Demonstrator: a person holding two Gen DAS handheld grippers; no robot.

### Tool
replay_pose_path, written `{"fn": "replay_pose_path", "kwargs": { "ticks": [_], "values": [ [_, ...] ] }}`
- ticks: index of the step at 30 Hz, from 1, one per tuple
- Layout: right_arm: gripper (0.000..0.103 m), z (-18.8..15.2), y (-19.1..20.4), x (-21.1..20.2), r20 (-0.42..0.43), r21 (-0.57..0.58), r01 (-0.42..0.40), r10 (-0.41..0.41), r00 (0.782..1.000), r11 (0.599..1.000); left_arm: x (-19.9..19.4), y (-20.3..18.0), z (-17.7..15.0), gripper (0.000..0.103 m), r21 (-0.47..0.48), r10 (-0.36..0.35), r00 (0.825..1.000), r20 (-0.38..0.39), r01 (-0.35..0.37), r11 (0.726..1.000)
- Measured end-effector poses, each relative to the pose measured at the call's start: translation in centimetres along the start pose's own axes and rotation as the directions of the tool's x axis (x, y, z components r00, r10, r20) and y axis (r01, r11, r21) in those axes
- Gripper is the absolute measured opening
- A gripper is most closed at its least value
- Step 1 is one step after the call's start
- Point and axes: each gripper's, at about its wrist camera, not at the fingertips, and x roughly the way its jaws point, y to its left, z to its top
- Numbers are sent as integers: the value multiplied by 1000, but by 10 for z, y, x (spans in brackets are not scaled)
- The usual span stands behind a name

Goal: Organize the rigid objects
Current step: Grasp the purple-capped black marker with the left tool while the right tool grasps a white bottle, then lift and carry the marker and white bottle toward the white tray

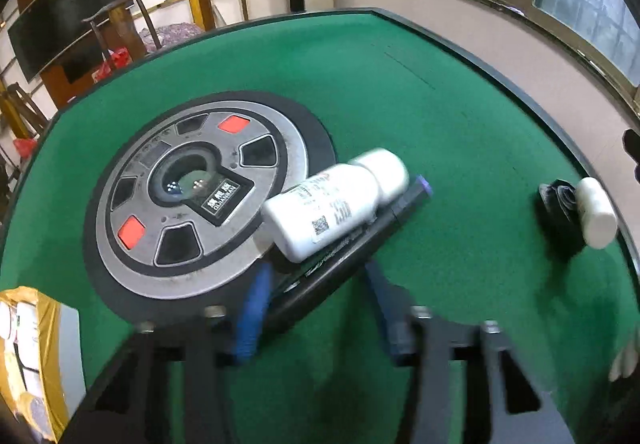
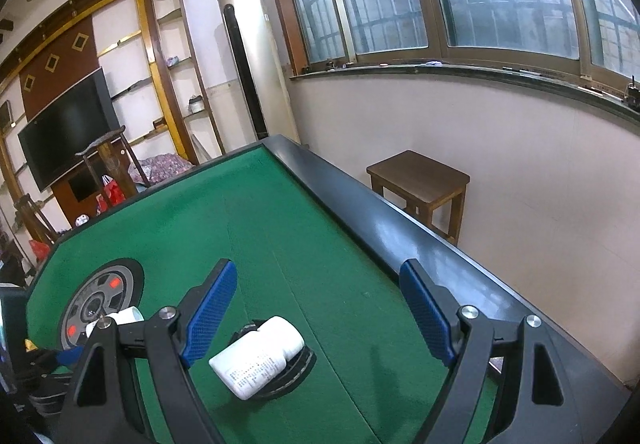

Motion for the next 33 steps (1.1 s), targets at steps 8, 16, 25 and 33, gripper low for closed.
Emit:
{"fn": "replay_pose_path", "kwargs": {
  "ticks": [8,16,25,33],
  "values": [
    [83,2,-11,2,-11,41,38,-38,999,998,-23,-21,-30,17,79,-2,1000,3,2,997],
    [83,2,-24,4,-43,114,26,-21,999,993,-66,-23,-85,16,54,-83,996,-28,84,995],
    [83,2,-27,5,-53,144,35,-27,998,989,-53,-36,-68,41,-11,-74,997,-15,74,997],
    [83,2,-26,7,-69,133,39,-30,997,990,-51,-43,-68,16,-4,-43,999,24,43,999]
  ]
}}
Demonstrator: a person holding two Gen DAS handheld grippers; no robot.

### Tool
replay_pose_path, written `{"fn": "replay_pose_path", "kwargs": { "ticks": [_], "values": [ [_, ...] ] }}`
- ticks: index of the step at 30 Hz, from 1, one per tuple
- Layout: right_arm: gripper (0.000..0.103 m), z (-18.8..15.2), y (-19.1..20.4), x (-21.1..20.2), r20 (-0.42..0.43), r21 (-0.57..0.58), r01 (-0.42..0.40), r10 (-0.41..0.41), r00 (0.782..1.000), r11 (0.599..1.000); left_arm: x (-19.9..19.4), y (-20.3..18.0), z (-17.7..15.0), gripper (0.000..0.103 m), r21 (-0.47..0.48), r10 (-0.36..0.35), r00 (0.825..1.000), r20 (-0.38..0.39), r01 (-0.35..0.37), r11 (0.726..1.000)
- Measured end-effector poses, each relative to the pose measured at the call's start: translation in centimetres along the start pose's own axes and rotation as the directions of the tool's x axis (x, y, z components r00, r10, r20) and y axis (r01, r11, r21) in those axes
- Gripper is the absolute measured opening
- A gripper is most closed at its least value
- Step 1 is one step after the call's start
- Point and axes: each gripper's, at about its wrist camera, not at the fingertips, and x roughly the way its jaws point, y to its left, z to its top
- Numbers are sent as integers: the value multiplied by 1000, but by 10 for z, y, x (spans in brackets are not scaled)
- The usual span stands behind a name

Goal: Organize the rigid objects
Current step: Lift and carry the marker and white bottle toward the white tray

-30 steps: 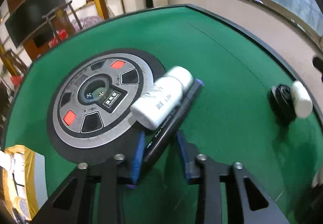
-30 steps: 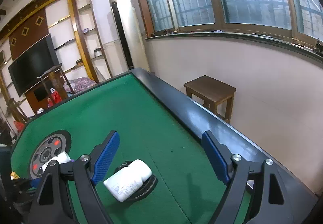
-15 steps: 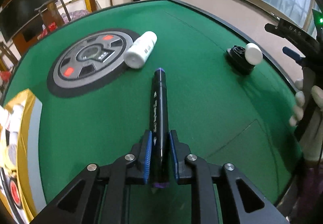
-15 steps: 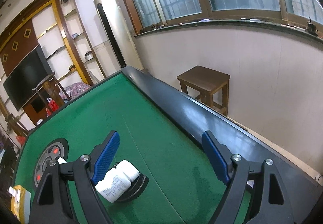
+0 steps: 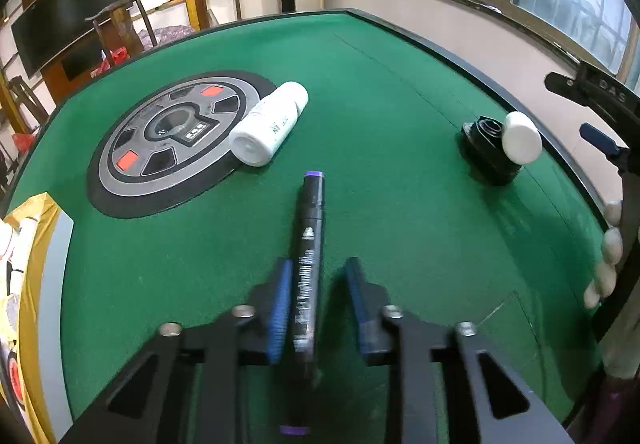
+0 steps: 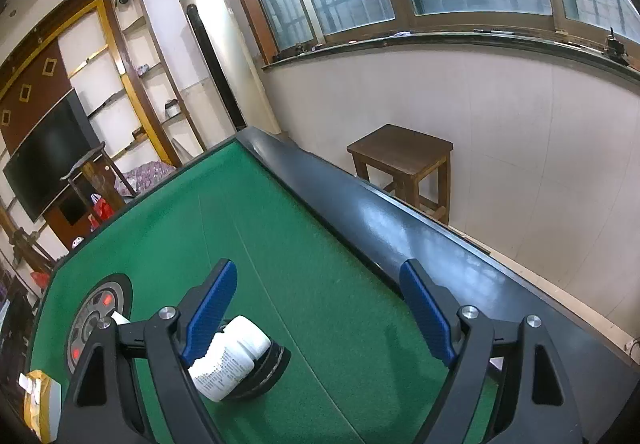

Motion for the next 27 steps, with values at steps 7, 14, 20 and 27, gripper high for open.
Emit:
{"fn": "replay_pose_path", "kwargs": {
  "ticks": [7,14,20,27],
  "values": [
    [83,-3,-2,6,-33,10,-23,23,999,1000,-13,10,-20,15,-27,8,1000,-2,-8,1000],
    [82,-4,-22,24,-129,161,-178,199,971,971,-13,13,-20,15,-46,20,1000,2,-20,999],
    [56,3,-9,33,-331,158,-262,301,894,952,-14,20,-21,21,-81,-30,1000,7,30,996],
    [55,9,42,26,-413,-10,-194,173,894,981,-15,25,-21,26,-126,-78,997,17,80,989]
  ]
}}
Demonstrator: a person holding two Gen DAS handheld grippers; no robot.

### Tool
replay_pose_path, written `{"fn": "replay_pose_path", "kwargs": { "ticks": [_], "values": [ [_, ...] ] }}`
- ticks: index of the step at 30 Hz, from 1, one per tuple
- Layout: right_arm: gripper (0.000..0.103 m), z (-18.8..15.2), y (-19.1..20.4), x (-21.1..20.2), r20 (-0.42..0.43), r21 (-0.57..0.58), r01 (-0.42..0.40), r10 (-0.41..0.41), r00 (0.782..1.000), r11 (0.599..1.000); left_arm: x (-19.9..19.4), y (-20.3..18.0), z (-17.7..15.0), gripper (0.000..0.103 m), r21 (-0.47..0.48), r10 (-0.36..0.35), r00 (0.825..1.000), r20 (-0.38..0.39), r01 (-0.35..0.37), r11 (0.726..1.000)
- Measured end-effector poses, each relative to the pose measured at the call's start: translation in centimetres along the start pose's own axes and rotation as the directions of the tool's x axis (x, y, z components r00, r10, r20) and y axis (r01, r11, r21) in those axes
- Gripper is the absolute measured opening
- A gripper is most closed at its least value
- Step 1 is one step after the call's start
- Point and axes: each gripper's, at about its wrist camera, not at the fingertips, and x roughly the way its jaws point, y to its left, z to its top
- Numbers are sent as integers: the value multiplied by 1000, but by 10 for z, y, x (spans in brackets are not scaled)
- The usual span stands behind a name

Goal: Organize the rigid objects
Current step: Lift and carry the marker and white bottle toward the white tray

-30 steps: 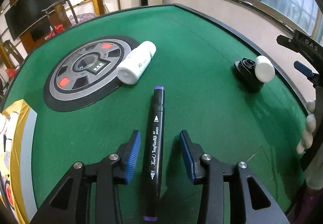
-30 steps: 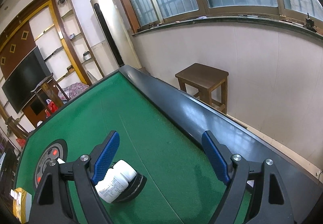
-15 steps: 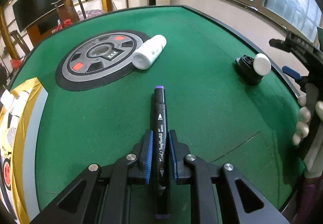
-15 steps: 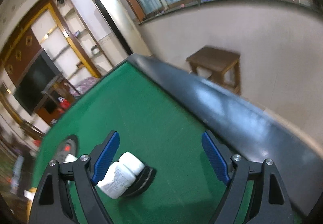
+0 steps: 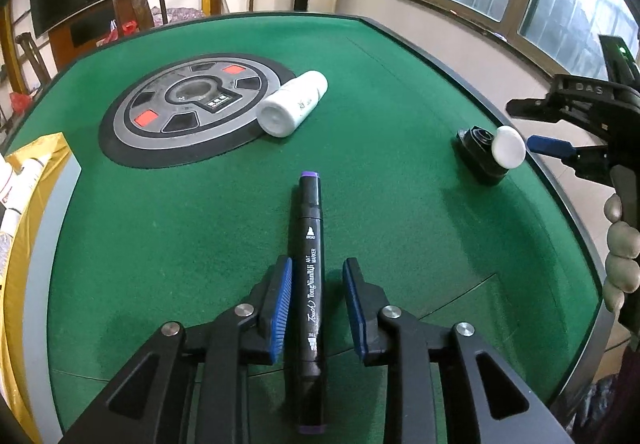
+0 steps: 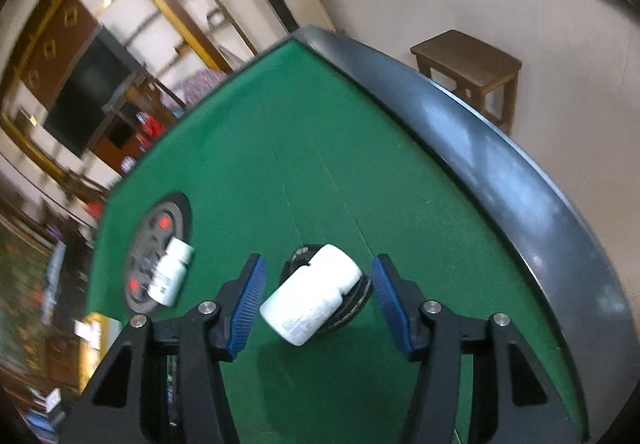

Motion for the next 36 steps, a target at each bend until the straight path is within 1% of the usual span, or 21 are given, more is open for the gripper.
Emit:
{"fn": "replay_pose_path", "kwargs": {
  "ticks": [2,5,6,8,10,11,12,13,17,19,25,28,31,35,36],
  "values": [
    [55,-1,11,5,-27,-25,55,-56,998,998,0,1,0,26,-5,-7,1000,1,7,1000],
    [55,-5,19,15,-54,-47,104,-107,993,993,-1,2,0,26,-11,-15,1000,2,15,1000],
    [55,-7,20,18,-59,-51,111,-114,992,992,-1,3,0,27,-13,-18,1000,2,18,1000],
    [51,-11,20,23,-66,-58,132,-136,989,990,-1,3,-1,27,-14,-22,1000,2,22,1000],
    [48,-12,22,23,-59,-74,137,-142,988,988,-2,3,-1,27,-12,-27,1000,2,27,1000],
    [43,-13,23,22,-59,-75,129,-133,989,989,-3,6,-1,26,-21,-43,999,4,43,999],
    [43,-14,22,19,-56,-72,112,-116,992,991,-3,9,-2,14,-35,-74,997,4,74,997],
    [43,-16,21,15,-56,-70,96,-99,993,993,-3,14,-3,15,-53,-120,993,-1,120,991],
    [43,-25,21,-3,-35,-82,53,-56,998,995,-11,23,-7,15,-80,-138,990,22,140,987],
    [43,-31,22,-13,-32,-88,22,-25,999,996,-17,25,-9,15,-90,-161,986,33,163,982],
    [43,-53,30,-39,-35,-106,-71,68,997,992,-53,26,-15,15,-103,-222,971,86,230,968],
    [43,-63,38,-48,-35,-130,-100,96,995,986,-70,28,-17,15,-114,-252,962,102,263,958],
    [43,-73,50,-54,-39,-157,-126,121,992,980,-87,32,-22,15,-126,-270,956,116,284,951],
    [43,-87,67,-59,-66,-179,-176,167,984,968,-113,45,-32,15,-152,-278,952,132,296,943],
    [43,-90,72,-60,-75,-184,-188,177,981,965,-120,51,-35,15,-159,-269,953,139,290,944]
  ]
}}
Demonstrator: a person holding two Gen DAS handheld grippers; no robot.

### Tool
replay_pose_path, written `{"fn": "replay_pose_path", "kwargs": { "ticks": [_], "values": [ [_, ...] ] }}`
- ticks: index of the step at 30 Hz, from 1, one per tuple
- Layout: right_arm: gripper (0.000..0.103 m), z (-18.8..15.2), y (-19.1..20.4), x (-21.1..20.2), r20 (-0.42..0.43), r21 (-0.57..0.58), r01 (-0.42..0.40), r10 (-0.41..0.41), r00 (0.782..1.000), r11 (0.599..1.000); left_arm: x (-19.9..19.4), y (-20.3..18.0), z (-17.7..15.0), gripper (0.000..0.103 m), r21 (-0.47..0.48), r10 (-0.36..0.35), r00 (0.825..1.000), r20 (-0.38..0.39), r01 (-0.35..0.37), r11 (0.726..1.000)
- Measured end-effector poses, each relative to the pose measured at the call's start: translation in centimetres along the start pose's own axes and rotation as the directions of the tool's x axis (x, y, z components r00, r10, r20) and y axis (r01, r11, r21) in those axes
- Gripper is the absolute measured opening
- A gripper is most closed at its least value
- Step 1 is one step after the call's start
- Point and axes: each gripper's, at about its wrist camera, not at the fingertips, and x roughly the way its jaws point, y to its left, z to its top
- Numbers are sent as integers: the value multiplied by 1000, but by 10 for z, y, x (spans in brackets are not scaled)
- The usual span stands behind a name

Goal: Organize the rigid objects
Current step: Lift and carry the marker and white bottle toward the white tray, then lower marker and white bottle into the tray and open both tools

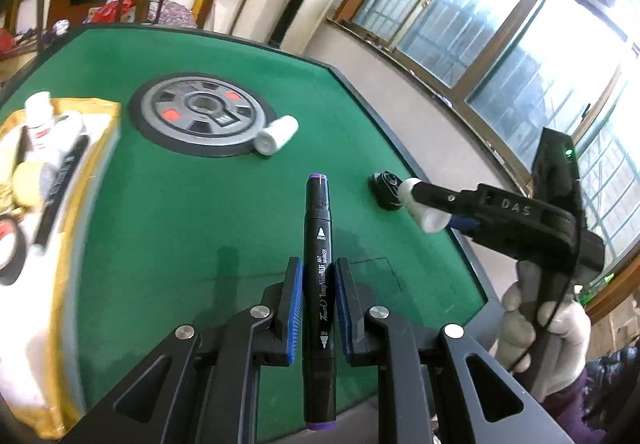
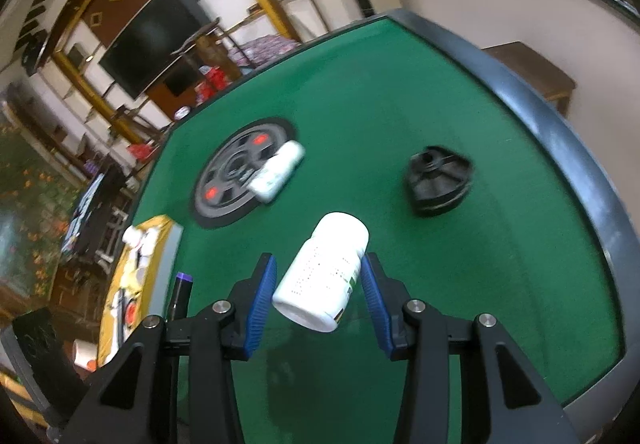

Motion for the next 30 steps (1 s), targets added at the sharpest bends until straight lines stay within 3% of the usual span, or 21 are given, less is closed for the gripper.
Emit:
{"fn": "replay_pose_path", "kwargs": {
  "ticks": [7,13,20,27,30],
  "values": [
    [43,-13,66,5,-53,-99,-124,119,991,987,-57,56,-2,15,-102,93,994,64,-86,991],
    [40,-34,134,26,-138,-185,-220,196,971,958,-89,124,-12,15,-237,196,976,91,-170,957],
    [39,-67,212,55,-235,-287,-287,223,946,914,-88,173,-25,15,-301,282,958,49,-255,919],
    [38,-85,247,81,-326,-318,-340,235,916,885,-79,190,-27,15,-316,301,954,14,-281,906],
    [39,-93,257,88,-387,-322,-369,234,892,872,-74,191,-25,15,-305,310,951,19,-289,907]
  ]
}}
